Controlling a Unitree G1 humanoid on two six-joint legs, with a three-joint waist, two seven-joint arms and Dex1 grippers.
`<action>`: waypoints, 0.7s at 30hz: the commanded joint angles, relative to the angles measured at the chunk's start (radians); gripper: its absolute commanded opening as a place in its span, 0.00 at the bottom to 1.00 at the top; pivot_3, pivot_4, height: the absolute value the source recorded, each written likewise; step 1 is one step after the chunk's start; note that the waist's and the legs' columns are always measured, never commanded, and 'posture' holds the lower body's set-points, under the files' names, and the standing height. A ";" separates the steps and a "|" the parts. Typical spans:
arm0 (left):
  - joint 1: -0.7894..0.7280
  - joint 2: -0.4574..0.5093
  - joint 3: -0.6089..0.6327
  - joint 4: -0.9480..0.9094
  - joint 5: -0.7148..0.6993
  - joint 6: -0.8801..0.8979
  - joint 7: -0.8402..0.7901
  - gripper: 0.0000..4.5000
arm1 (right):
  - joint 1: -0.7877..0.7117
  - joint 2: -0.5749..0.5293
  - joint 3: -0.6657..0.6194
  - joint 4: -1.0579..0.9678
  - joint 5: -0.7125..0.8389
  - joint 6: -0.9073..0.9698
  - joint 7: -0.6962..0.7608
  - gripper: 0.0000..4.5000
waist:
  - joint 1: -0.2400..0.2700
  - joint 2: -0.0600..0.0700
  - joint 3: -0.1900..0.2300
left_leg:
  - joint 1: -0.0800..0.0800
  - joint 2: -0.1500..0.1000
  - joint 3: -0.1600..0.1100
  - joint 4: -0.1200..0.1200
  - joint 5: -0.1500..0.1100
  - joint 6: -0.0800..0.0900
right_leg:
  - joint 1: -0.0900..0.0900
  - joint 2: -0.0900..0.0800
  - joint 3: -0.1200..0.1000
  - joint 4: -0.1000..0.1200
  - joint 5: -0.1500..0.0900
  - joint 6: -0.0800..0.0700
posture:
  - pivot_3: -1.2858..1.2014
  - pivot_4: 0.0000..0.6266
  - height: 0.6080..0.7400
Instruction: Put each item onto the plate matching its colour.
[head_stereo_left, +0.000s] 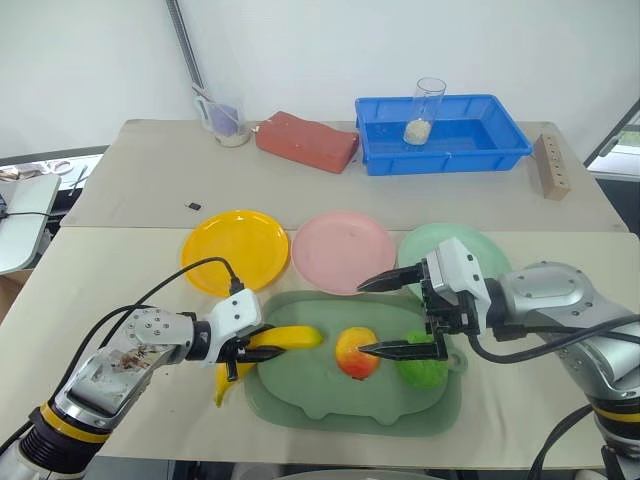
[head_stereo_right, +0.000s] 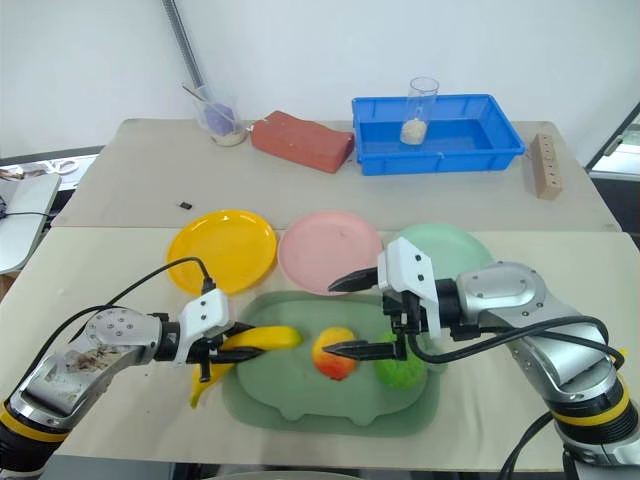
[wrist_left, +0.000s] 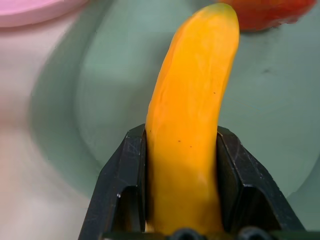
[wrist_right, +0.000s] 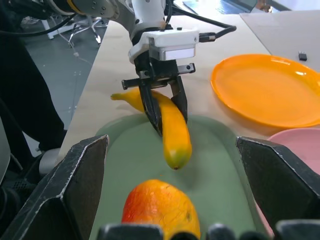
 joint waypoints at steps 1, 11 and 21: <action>-0.133 0.021 0.137 0.110 -0.072 0.018 -0.040 0.27 | -0.053 0.024 -0.047 -0.001 0.029 0.017 -0.044 1.00 | 0.002 0.001 0.000 | -0.001 0.000 -0.001 0.000 0.000 0.000 | 0.000 0.000 -0.001 0.000 0.000 0.000 | 0.52 0.24 1.00; -0.495 -0.123 0.100 0.712 0.152 -0.185 0.104 0.27 | -0.289 0.196 -0.009 0.143 -0.075 0.111 -0.304 1.00 | 0.001 0.007 -0.007 | -0.004 -0.004 -0.011 0.003 0.000 0.003 | -0.002 0.004 -0.003 0.003 0.001 0.001 | 0.52 0.24 1.00; -0.553 -0.195 0.125 0.878 0.212 -0.340 0.120 0.89 | -0.304 0.201 -0.019 0.137 -0.077 0.171 -0.329 1.00 | 0.008 0.005 -0.007 | -0.006 -0.003 -0.012 0.005 0.001 0.005 | -0.005 0.005 -0.004 0.014 0.001 0.001 | 0.52 0.24 1.00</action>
